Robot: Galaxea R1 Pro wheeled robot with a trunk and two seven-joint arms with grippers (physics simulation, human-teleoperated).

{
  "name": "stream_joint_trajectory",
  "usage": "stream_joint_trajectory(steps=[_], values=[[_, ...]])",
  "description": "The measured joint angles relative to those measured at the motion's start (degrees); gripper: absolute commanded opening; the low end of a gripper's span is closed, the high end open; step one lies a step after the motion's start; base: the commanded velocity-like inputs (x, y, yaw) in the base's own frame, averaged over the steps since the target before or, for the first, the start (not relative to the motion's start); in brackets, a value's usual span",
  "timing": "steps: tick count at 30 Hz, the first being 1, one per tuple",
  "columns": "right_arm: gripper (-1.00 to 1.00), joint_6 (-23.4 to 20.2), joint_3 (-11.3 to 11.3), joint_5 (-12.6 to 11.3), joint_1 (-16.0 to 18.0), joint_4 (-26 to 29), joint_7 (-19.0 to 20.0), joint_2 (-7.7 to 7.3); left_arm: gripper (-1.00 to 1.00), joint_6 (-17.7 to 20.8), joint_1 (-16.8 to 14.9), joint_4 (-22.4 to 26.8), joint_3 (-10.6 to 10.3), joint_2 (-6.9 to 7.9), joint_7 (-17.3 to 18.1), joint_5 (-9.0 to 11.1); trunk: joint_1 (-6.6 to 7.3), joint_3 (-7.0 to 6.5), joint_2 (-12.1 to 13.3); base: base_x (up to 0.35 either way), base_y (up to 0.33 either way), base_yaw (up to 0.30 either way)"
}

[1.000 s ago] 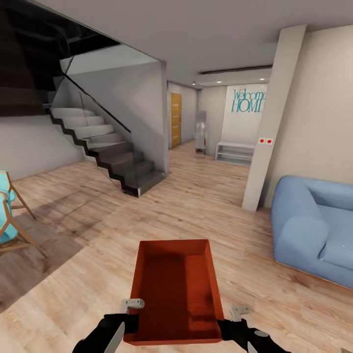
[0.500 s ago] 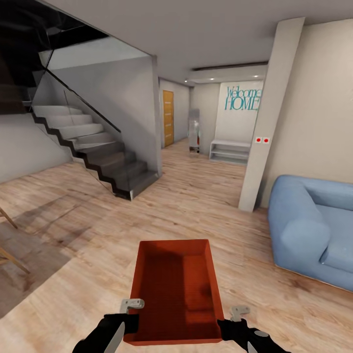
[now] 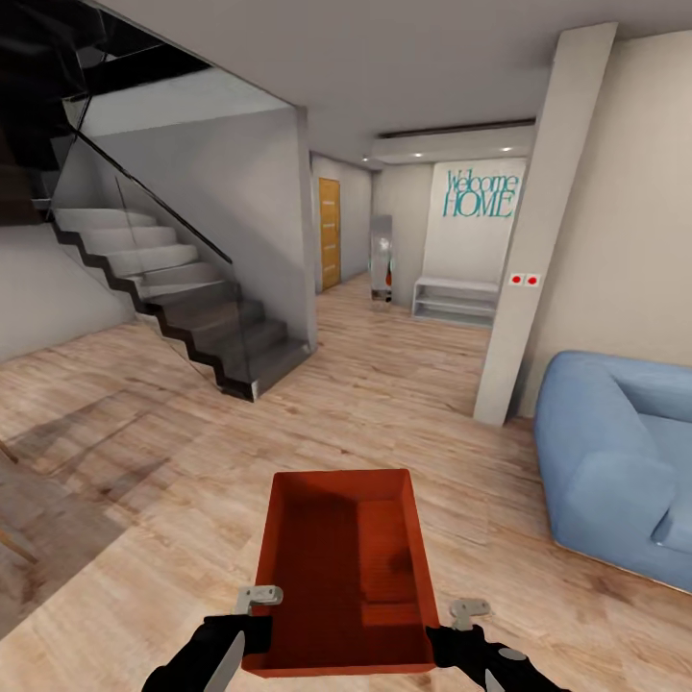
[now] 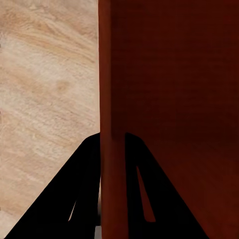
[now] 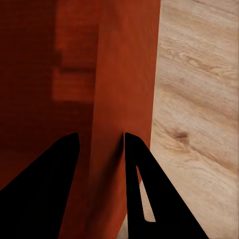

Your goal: Move the two storage containers from the living room to the garage. In the garage, place one container on the floor and stack the other container on top of it (either order is fine).

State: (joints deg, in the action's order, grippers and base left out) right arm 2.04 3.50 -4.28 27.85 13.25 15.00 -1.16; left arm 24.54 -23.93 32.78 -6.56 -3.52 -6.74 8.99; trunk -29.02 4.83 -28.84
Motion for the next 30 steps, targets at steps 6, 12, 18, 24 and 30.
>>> stream_joint_trajectory(steps=[6,12,18,24,30], values=[[-1.0,0.0,0.0,0.0,0.0,0.0,0.0,0.01,-1.0,0.0,0.0,0.0,0.0,0.01,0.0,0.0,0.0,-0.26,0.0,0.328,0.072,0.0],[-1.0,0.0,0.0,0.0,0.0,0.0,0.0,-0.01,-1.0,0.0,0.0,0.0,0.0,0.0,0.0,0.0,0.0,-0.27,0.0,0.328,0.003,0.0],[-1.0,0.0,0.0,0.0,0.0,0.0,0.0,0.0,-1.0,0.0,0.0,0.0,0.0,0.0,0.0,0.0,0.0,-0.27,0.0,0.327,0.0,0.0],[-1.0,0.0,0.0,0.0,0.0,0.0,0.0,-0.01,-1.0,0.0,0.0,0.0,0.0,0.0,0.0,0.0,0.0,-0.27,0.0,0.328,0.0,0.0],[-1.0,0.0,0.0,0.0,0.0,0.0,-0.1,0.04,-1.0,0.0,0.0,0.0,0.0,0.01,0.0,0.0,0.0,-0.27,0.0,0.328,0.0,0.0]])
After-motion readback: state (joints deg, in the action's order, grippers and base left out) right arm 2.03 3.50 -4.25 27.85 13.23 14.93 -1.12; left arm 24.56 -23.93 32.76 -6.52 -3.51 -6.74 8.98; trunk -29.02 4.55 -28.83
